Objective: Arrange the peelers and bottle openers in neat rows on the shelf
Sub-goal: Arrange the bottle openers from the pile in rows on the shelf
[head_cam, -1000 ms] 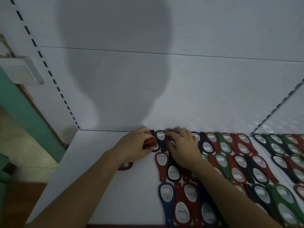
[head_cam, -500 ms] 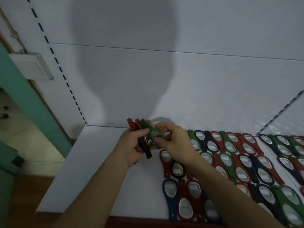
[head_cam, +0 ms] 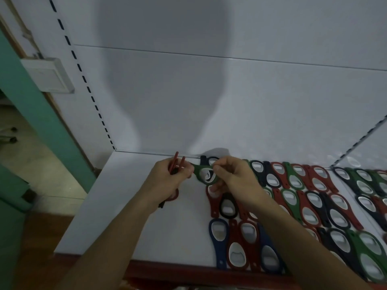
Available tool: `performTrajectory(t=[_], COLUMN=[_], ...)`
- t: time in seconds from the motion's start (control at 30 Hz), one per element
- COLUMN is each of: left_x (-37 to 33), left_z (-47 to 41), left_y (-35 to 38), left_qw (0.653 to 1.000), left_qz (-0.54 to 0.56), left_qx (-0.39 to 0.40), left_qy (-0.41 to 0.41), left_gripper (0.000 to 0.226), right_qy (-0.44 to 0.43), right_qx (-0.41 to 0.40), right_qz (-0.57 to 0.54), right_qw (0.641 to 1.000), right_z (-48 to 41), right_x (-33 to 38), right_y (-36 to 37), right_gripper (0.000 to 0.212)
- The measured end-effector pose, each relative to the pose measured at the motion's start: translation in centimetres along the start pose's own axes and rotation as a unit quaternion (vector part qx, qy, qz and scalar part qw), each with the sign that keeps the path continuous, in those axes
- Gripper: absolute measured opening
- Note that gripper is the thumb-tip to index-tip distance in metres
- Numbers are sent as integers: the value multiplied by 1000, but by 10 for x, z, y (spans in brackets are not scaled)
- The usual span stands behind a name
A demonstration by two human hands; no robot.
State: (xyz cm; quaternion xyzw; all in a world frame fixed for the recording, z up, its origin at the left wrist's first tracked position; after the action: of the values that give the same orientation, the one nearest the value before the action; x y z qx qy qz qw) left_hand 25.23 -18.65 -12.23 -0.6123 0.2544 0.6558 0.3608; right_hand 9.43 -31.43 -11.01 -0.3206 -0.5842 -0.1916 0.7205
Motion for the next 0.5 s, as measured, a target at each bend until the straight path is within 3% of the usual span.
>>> performTrajectory(t=[0.1,0.23,0.37,0.5], left_x=[2,2,3,6], left_z=[0,0,-2,0], left_y=[4,11,11,19], left_qw=[998,993,993,982], left_qz=[-6,-94,-115,-189], left_qx=[-63,-66,-29,27], left_qy=[2,42,25,1], left_gripper=[6,15,23,9], right_qy=[44,53,-25,-80], right_qx=[36,77,82,-88], right_qz=[-69,-78,125,295], right_qw=[996,993,988,948], right_z=[8,17,18,11], right_x=[-10,-17,-16,-20], right_y=[9,10,-3,-31], right_gripper=[6,5,4,16])
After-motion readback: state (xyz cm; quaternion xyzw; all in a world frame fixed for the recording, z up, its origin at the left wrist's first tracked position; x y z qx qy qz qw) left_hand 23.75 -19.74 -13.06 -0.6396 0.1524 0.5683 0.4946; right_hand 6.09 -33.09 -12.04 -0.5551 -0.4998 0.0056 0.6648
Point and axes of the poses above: each hand's wrist, its own z-axis away from the middle knuckle, its own y-axis out of the palm, x = y × z, the point moved 5 cm from there along -z, towards the middle knuckle, and after that the axes turned 8 degrees about z, right-handed, at the moved point
